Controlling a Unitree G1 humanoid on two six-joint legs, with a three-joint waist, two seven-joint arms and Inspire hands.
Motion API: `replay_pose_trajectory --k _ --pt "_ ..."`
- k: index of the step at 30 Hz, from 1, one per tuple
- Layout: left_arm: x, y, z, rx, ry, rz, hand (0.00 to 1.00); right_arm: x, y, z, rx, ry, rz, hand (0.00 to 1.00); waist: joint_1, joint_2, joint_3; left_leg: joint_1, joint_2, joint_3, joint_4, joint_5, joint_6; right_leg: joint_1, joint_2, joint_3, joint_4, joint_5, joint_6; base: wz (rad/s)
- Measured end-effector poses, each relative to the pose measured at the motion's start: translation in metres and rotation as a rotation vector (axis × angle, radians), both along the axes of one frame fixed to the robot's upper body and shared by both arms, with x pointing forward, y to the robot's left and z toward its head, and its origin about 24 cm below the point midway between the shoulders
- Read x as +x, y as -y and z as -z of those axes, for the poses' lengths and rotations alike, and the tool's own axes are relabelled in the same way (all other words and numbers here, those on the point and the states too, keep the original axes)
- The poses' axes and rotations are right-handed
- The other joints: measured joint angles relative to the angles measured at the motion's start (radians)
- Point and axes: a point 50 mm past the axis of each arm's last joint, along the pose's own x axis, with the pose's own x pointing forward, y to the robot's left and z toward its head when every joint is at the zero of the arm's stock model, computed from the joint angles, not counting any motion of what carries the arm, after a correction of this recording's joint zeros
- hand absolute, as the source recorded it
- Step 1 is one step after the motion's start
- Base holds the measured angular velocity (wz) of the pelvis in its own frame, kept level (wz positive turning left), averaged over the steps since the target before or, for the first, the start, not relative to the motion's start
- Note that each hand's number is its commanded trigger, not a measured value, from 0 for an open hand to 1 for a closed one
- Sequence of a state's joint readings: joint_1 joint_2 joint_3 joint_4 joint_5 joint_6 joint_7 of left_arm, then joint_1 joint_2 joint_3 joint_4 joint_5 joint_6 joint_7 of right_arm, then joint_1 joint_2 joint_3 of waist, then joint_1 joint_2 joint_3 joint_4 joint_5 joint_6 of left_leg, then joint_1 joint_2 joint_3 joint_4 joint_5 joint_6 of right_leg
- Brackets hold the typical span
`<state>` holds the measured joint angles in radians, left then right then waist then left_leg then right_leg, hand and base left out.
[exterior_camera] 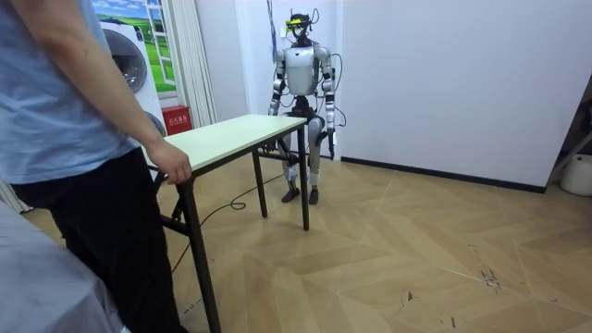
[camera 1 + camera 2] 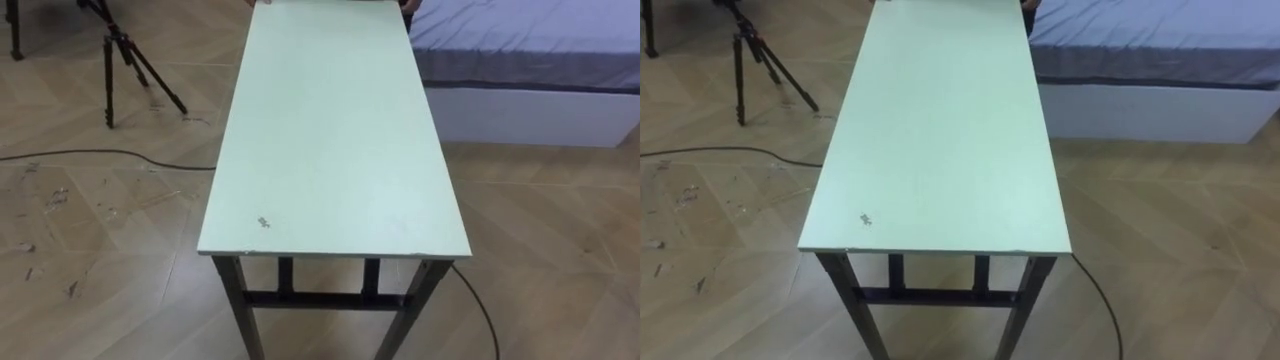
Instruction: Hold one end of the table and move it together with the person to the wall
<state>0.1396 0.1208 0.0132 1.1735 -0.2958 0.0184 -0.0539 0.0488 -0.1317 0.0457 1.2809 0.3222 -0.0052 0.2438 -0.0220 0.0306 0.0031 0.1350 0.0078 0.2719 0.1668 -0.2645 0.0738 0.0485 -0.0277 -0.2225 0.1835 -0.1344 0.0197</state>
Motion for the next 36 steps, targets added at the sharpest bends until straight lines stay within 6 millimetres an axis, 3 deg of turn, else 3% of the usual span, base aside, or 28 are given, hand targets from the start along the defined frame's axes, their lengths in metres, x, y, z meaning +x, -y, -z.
replay_pose_trajectory --k 5,7,12,17,24,28,36 --pt "0.005 0.004 -0.001 -0.14 0.024 -0.016 0.0 0.009 0.003 -0.003 0.053 0.019 -0.04 0.0 0.005 0.017 -0.0032 -0.011 0.0 0.0 0.004 0.0 0.0 -0.012 -0.008 -0.006 0.006 0.0 0.0 0.0" --pt "0.011 0.009 -0.001 -0.203 0.055 -0.008 0.0 0.015 0.006 -0.005 0.062 0.034 -0.052 0.0 0.003 0.022 -0.001 -0.021 0.0 -0.002 0.022 0.0 0.0 -0.015 -0.012 -0.018 0.005 0.0 0.0 0.06" --pt "0.022 0.022 -0.004 -0.32 0.124 -0.014 0.0 0.027 0.004 -0.009 0.112 0.09 -0.031 0.0 0.006 0.019 0.0026 -0.024 0.002 -0.001 0.029 0.0 0.0 -0.03 -0.014 -0.024 0.023 -0.002 -0.003 0.0" --pt "0.04 0.027 -0.011 -0.401 0.228 -0.067 0.0 0.044 -0.011 -0.014 0.214 0.17 0.016 0.0 0.007 0.01 0.0016 -0.057 0.002 -0.001 0.038 0.0 0.001 -0.057 -0.018 -0.03 0.043 0.0 -0.006 -0.02" --pt "0.081 0.063 -0.038 -0.648 0.475 -0.143 0.0 0.076 -0.043 -0.032 0.457 0.37 0.178 0.0 0.0 0.014 0.0008 -0.053 0.0 -0.001 0.043 0.0 0.002 -0.063 -0.019 -0.023 0.053 0.0 -0.006 -0.03" --pt "0.097 0.085 -0.056 -0.764 0.543 -0.104 0.0 0.089 -0.059 -0.045 0.582 0.442 0.213 0.0 -0.012 0.022 0.0057 -0.058 0.0 -0.002 0.038 0.0 0.002 -0.067 -0.02 -0.027 0.052 0.0 -0.006 0.0" --pt "0.118 0.093 -0.082 -0.844 0.64 -0.049 0.0 0.105 -0.06 -0.067 0.631 0.555 0.23 0.0 -0.05 0.028 0.005 -0.07 0.001 -0.004 0.04 0.001 0.002 -0.082 -0.019 -0.017 0.053 0.0 -0.006 -0.01"
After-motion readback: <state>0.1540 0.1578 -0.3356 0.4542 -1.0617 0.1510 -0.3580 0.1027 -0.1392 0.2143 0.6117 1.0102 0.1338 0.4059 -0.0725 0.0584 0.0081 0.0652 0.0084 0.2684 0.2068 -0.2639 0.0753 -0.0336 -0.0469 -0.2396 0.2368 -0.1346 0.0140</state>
